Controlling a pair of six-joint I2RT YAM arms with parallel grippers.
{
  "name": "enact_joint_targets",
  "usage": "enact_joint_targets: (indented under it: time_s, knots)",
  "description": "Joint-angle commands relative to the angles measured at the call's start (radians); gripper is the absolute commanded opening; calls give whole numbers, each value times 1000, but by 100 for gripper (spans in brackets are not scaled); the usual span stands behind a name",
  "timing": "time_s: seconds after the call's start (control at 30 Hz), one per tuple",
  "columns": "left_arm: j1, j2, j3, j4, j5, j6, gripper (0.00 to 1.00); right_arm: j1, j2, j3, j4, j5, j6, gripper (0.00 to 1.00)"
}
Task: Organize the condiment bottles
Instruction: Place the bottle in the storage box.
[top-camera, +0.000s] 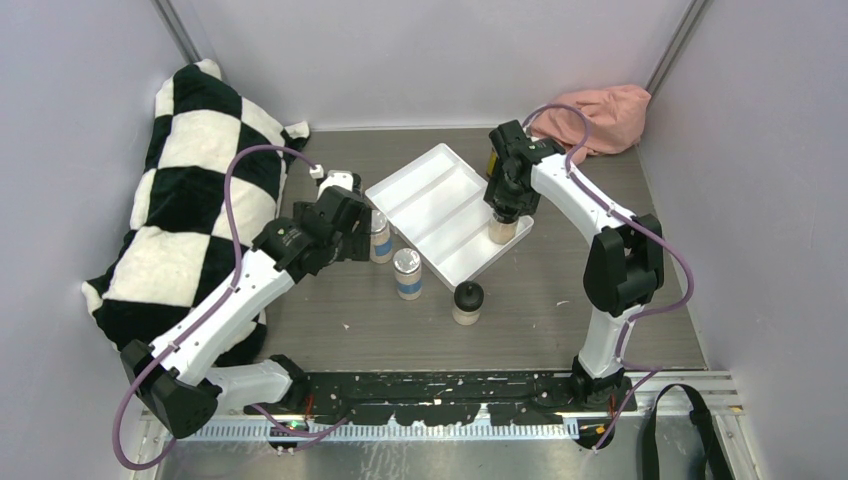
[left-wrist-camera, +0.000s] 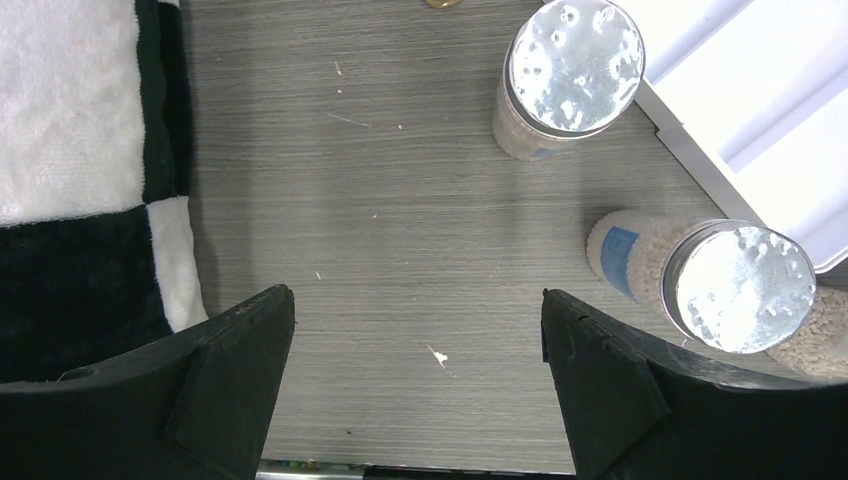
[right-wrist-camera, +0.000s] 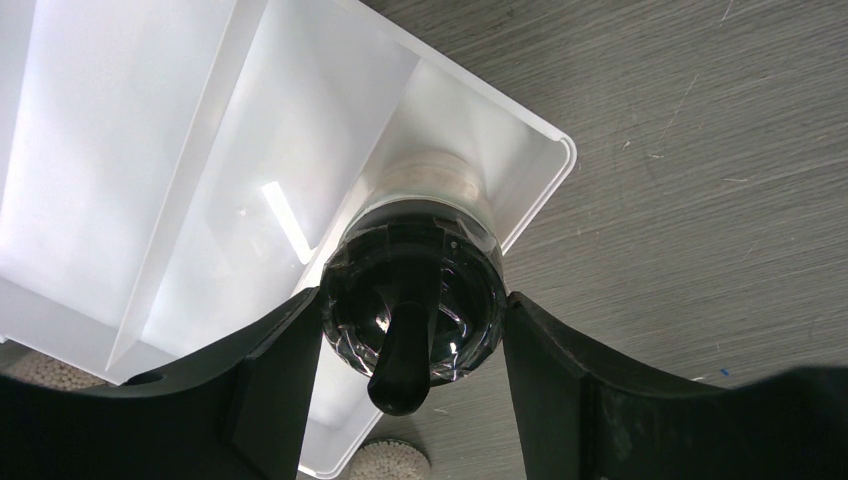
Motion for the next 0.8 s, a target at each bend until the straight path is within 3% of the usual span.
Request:
enact_joint_targets:
  time_s: [0.0, 0.77]
  knots:
    - [-2, -5, -3, 45, -10, 16, 94, -2, -16, 31, 41, 20, -15, 1]
    - [-3, -21, -15, 44, -6, 12, 94, -2, -14, -52, 104, 29, -9, 1]
